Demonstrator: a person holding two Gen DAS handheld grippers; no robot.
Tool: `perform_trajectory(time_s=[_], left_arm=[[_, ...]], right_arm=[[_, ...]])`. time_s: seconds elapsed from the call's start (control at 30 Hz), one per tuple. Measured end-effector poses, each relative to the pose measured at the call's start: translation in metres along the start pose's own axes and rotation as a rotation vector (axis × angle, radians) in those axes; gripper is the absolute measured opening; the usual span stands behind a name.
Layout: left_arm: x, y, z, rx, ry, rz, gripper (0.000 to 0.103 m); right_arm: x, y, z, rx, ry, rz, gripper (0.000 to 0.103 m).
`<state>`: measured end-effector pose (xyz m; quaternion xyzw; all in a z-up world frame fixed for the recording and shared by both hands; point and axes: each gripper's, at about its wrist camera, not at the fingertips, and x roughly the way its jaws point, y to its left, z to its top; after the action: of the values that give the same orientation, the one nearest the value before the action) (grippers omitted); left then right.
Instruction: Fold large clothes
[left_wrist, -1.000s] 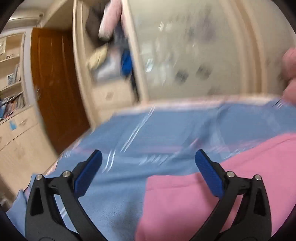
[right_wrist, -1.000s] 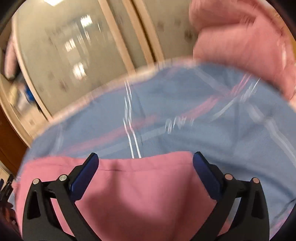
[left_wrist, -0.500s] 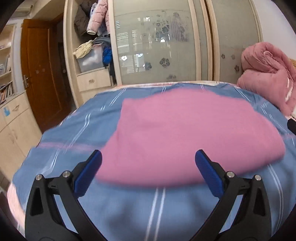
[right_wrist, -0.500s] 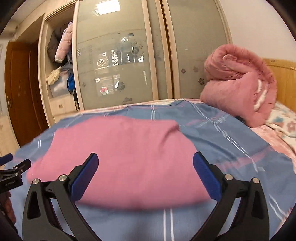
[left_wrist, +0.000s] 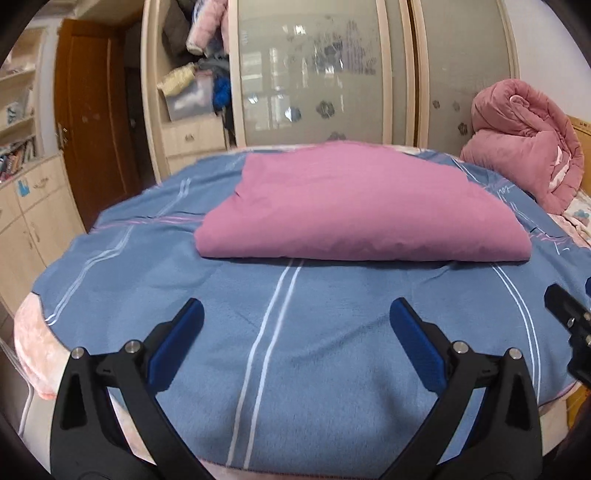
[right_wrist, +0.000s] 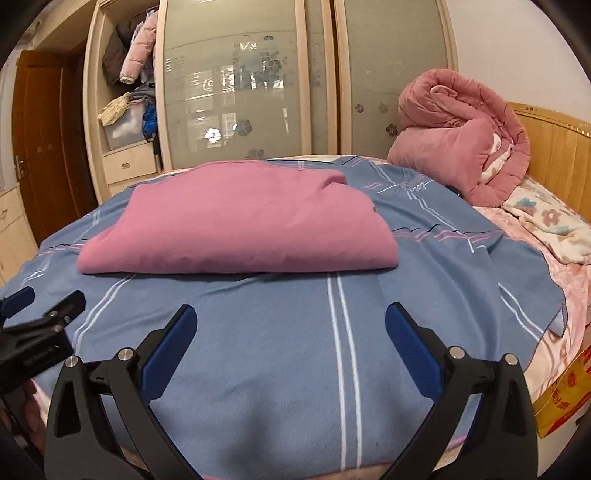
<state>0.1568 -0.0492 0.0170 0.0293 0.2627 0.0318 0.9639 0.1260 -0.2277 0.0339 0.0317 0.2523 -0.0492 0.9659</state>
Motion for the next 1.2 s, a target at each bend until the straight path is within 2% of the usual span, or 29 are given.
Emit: perform_trajectory(time_s=[0.13,0.2,0.37,0.67,1.2], left_arm=[[-0.01,-0.007,-0.001,0.063,0.013,-0.005,0.101],[-0.019,-0.008,0.0,0.072,-0.011,-0.009,0.101],[-0.027,-0.007,0.007,0.052,-0.04,-0.041,0.101],[-0.038,0.007,0.02,-0.023,-0.074,-0.044,0.101],[-0.037,0.011,0.021,0.001,-0.058,-0.047,0.101]], right_arm=[[-0.018,0.002,0.001,-0.036,-0.053,-0.02,0.102],[-0.024,-0.002,0.001,-0.017,-0.067,-0.02,0.102],[-0.022,-0.004,0.002,-0.019,-0.075,-0.04,0.102],[-0.021,0.0,0.0,-0.034,-0.084,-0.044,0.102],[-0.018,0.008,0.002,-0.05,-0.073,-0.026,0.102]])
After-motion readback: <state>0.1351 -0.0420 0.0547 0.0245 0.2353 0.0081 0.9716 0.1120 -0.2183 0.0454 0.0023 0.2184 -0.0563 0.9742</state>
